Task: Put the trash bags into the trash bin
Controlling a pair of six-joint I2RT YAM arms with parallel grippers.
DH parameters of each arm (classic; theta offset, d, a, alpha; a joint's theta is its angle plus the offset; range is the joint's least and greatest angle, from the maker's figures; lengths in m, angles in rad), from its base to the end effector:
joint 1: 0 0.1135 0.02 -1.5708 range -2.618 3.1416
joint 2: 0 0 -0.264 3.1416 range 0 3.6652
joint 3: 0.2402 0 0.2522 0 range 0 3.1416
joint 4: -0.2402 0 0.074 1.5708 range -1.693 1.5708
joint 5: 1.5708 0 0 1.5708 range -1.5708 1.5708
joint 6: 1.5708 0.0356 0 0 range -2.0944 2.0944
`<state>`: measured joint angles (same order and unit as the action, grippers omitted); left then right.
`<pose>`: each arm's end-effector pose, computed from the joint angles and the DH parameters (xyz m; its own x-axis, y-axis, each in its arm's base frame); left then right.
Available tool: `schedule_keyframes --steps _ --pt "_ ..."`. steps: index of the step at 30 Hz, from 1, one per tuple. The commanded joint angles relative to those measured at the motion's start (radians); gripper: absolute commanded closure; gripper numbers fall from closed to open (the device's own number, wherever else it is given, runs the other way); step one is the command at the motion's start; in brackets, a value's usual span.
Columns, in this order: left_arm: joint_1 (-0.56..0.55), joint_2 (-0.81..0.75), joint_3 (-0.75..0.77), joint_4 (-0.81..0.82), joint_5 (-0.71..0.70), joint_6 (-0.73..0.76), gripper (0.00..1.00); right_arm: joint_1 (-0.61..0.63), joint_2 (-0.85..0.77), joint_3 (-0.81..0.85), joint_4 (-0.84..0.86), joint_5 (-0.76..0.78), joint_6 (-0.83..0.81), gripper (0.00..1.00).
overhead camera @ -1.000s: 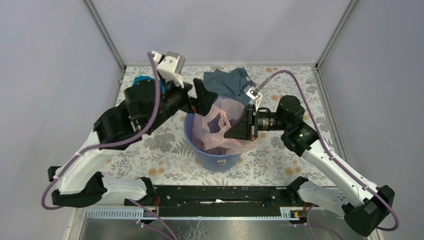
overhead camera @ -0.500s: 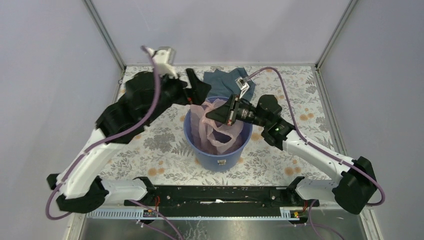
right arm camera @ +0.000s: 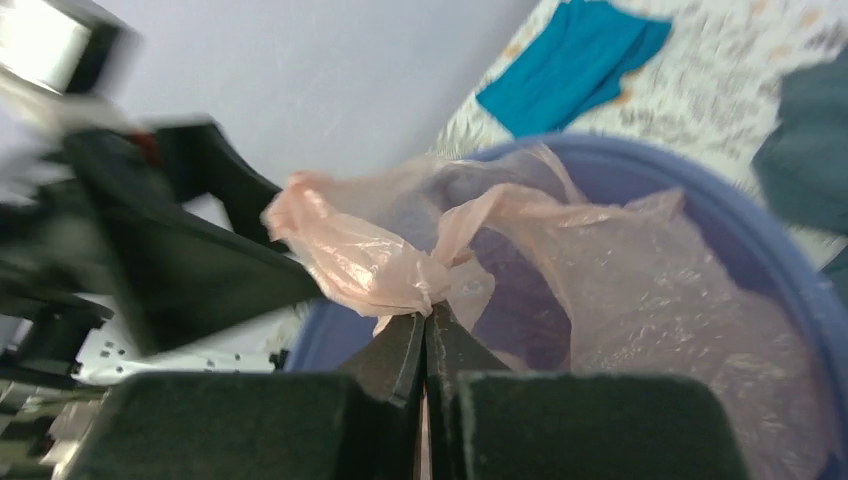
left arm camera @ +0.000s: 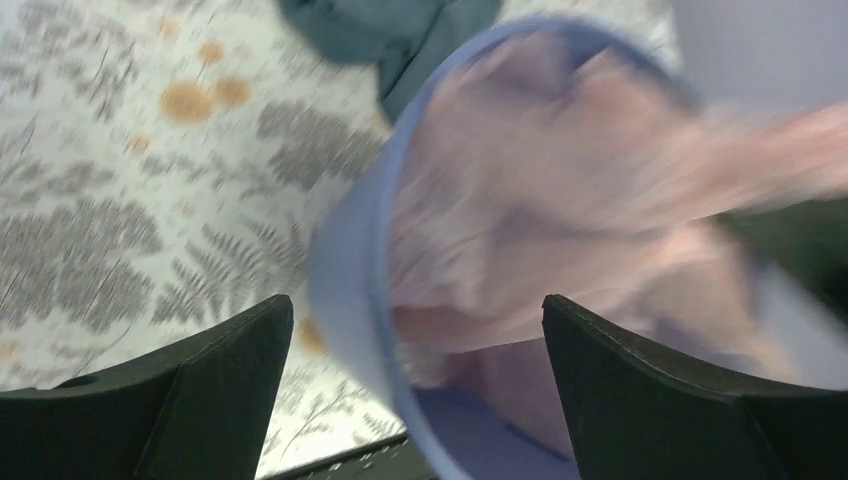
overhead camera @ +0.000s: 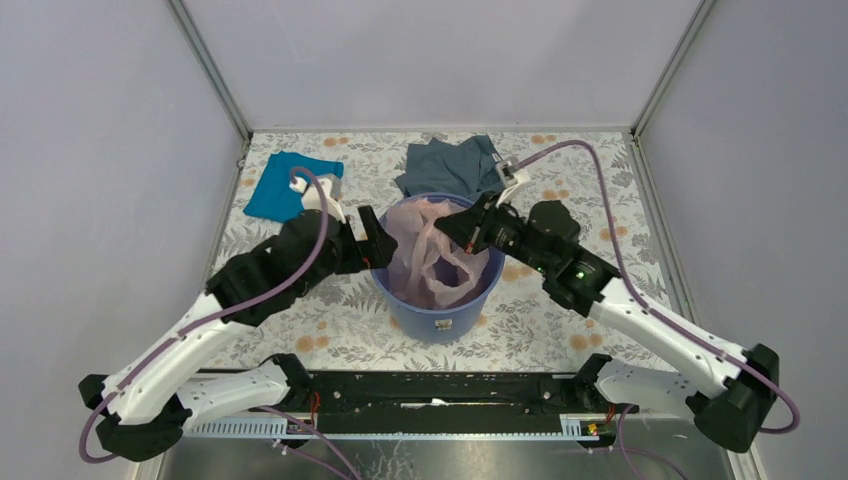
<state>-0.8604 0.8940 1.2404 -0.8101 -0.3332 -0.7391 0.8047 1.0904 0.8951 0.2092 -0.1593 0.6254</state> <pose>0.1138 -0.1144 0.4108 -0.5697 -0.3139 -0.7596 0.1920 0.8478 -0.4944 0.1756 0.1906 0.3605 -0.4731 0.3420 -0.8119 -0.6716 0.4565 0.5836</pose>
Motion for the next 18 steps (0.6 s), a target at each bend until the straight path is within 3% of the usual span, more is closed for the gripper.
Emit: schedule_keyframes --steps 1,4,6,10,18 --pt "0.003 -0.050 -0.052 -0.056 -0.088 -0.092 0.01 0.001 -0.079 0.074 -0.076 0.125 -0.049 1.00" --pt "0.005 -0.045 -0.082 -0.013 -0.049 -0.059 0.03 0.001 -0.085 0.032 -0.013 0.055 0.006 1.00" --pt "0.005 -0.008 -0.090 0.011 -0.027 -0.038 0.09 0.002 -0.081 0.024 -0.010 0.045 0.023 1.00" --pt "0.005 0.067 -0.108 0.093 0.000 0.009 0.32 0.001 -0.099 0.035 -0.065 0.103 0.006 1.00" --pt "0.023 0.252 -0.078 0.356 0.143 0.114 0.41 0.001 -0.151 0.065 -0.151 0.216 -0.037 1.00"
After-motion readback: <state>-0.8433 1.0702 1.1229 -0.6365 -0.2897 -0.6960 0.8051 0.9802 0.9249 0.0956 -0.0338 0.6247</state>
